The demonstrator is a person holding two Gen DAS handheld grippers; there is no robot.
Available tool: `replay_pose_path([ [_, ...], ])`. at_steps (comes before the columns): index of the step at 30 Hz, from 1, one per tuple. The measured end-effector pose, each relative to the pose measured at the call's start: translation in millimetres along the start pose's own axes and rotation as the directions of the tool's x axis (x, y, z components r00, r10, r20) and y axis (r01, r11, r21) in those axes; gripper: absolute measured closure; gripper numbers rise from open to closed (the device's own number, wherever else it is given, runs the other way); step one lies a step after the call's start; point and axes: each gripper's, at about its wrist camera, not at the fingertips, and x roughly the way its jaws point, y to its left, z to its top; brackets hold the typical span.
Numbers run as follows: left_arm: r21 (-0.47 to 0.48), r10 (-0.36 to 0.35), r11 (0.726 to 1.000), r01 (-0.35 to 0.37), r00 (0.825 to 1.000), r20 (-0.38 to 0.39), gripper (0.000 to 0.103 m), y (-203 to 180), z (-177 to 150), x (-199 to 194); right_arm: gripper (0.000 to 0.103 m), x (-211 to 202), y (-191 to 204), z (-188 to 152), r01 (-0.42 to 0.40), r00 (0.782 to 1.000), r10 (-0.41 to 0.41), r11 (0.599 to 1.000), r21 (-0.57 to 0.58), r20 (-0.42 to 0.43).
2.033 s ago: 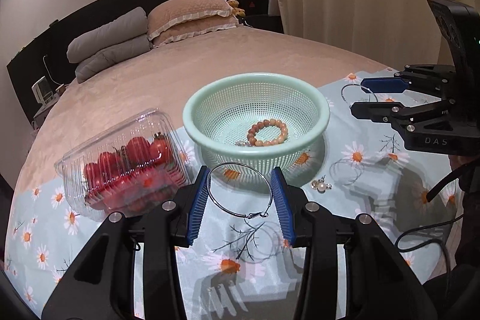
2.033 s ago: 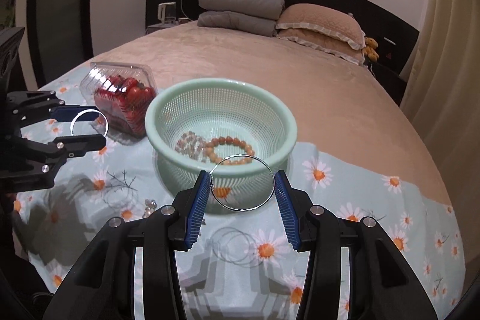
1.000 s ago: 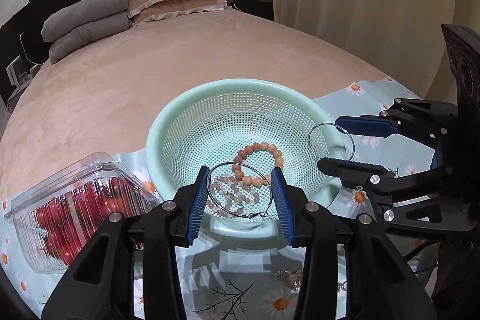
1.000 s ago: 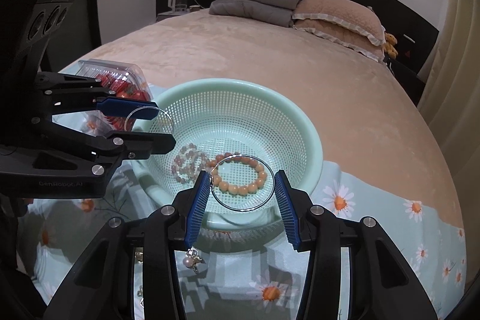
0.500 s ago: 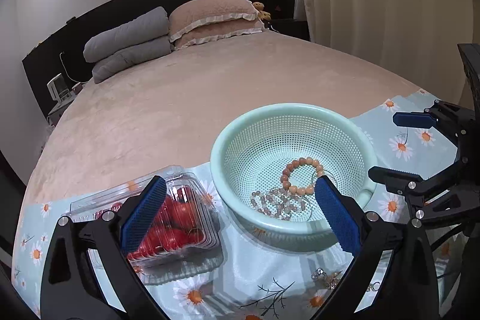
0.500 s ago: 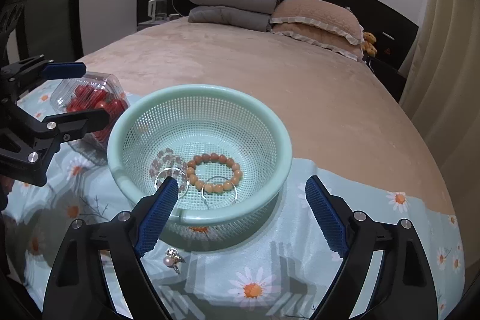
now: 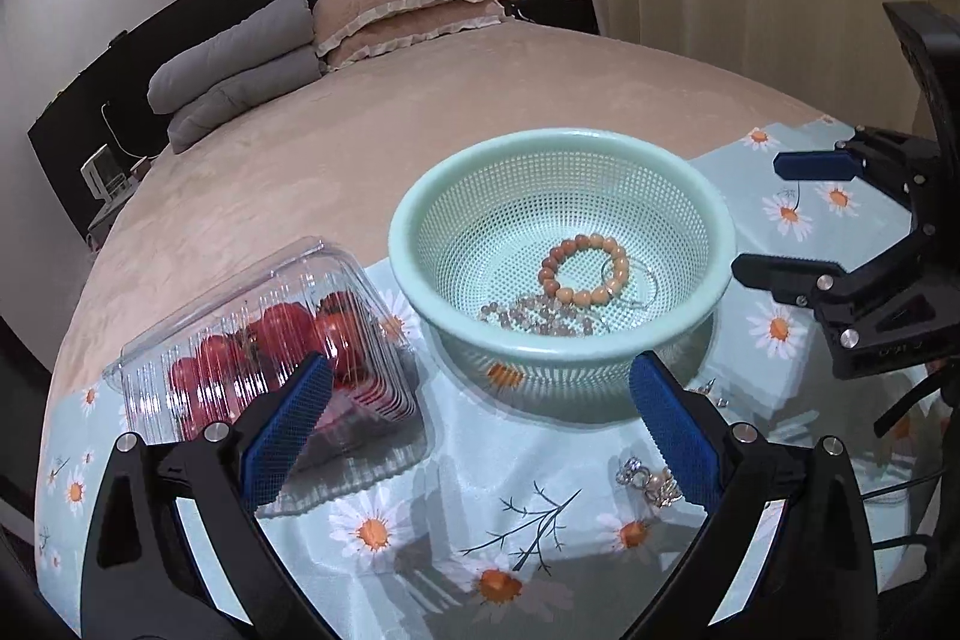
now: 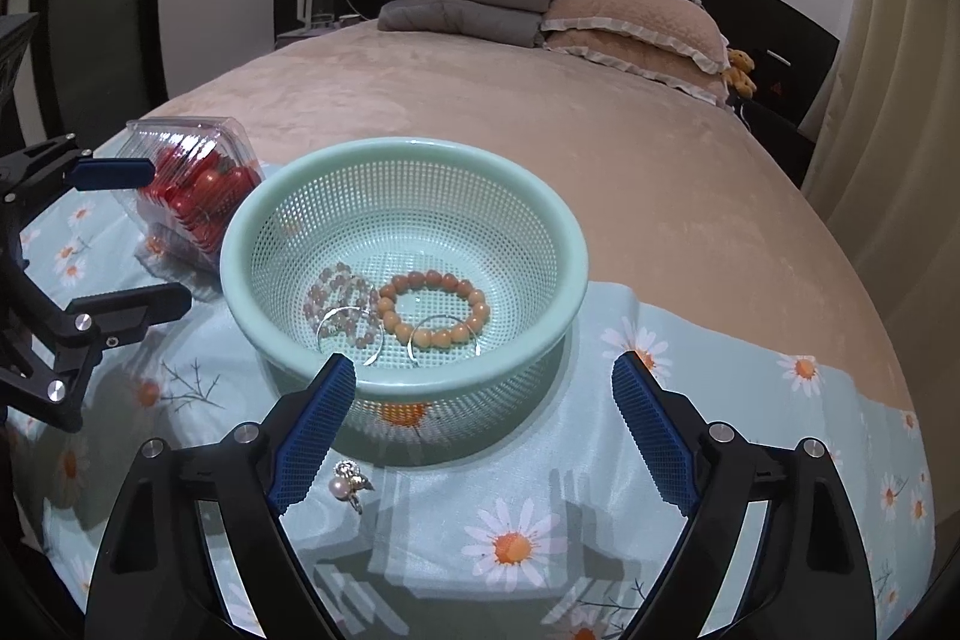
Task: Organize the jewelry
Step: 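Grasp a pearl earring with the right tool while the left tool grasps a silver earring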
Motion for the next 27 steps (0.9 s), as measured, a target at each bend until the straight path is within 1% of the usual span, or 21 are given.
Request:
replay_pose_path([
  [3, -0.002, -0.011, 1.0, 0.011, 1.0, -0.027, 0.006, -1.4, -8.9, 5.3, 0.02, -2.8, 4.4, -9.2, -0.013, 1.0, 0.013, 1.0, 0.002, -0.001],
  [7, 0.001, -0.036, 0.999, 0.037, 0.998, -0.056, 0.006, -6.3, -20.5, 12.2, 0.02, -0.3, 12.2, -24.1, -0.021, 0.999, 0.02, 1.0, -0.022, -0.029],
  [10, 0.001, -0.043, 0.999, 0.043, 0.997, -0.067, 0.006, -10.2, -25.5, 14.2, 0.02, 5.1, 15.3, -31.4, -0.035, 0.998, 0.033, 0.999, -0.029, -0.052],
  [15, -0.026, -0.083, 0.996, 0.081, 0.993, -0.08, 0.006, -14.2, -31.2, 20.2, 0.02, 12.2, 22.8, -42.7, -0.071, 0.995, 0.069, 0.997, -0.028, -0.074],
  [17, -0.031, -0.087, 0.996, 0.085, 0.993, -0.08, 0.006, -16.1, -34.1, 22.3, 0.022, 16.4, 26.3, -47.2, -0.089, 0.992, 0.086, 0.996, -0.026, -0.087],
  [18, -0.031, -0.087, 0.996, 0.085, 0.993, -0.079, 0.006, -16.9, -35.2, 23.4, 0.023, 19.1, 28.4, -49.6, -0.103, 0.99, 0.1, 0.994, -0.024, -0.098],
  [19, -0.033, -0.087, 0.996, 0.085, 0.993, -0.075, 0.006, -17.5, -36.3, 24.2, 0.028, 22.1, 30.3, -51.5, -0.114, 0.988, 0.111, 0.993, -0.024, -0.11],
  [22, -0.032, -0.094, 0.995, 0.092, 0.994, -0.05, 0.006, -20.9, -41.6, 24.5, 0.038, 31.2, 35.1, -58.2, -0.148, 0.979, 0.144, 0.989, -0.017, -0.143],
  [23, -0.017, -0.086, 0.996, 0.085, 0.995, -0.044, 0.006, -23.1, -42.7, 24.7, 0.039, 33.2, 36.5, -60.0, -0.154, 0.977, 0.15, 0.988, -0.016, -0.15],
  [26, 0.051, -0.025, 0.998, 0.026, 1.0, -0.018, 0.006, -32.2, -45.7, 23.8, 0.045, 35.5, 38.6, -63.4, -0.173, 0.974, 0.169, 0.985, -0.009, -0.153],
  [27, 0.058, -0.027, 0.998, 0.028, 0.999, -0.016, 0.006, -33.9, -45.9, 23.8, 0.048, 35.4, 39.2, -63.8, -0.177, 0.973, 0.174, 0.984, -0.006, -0.15],
])
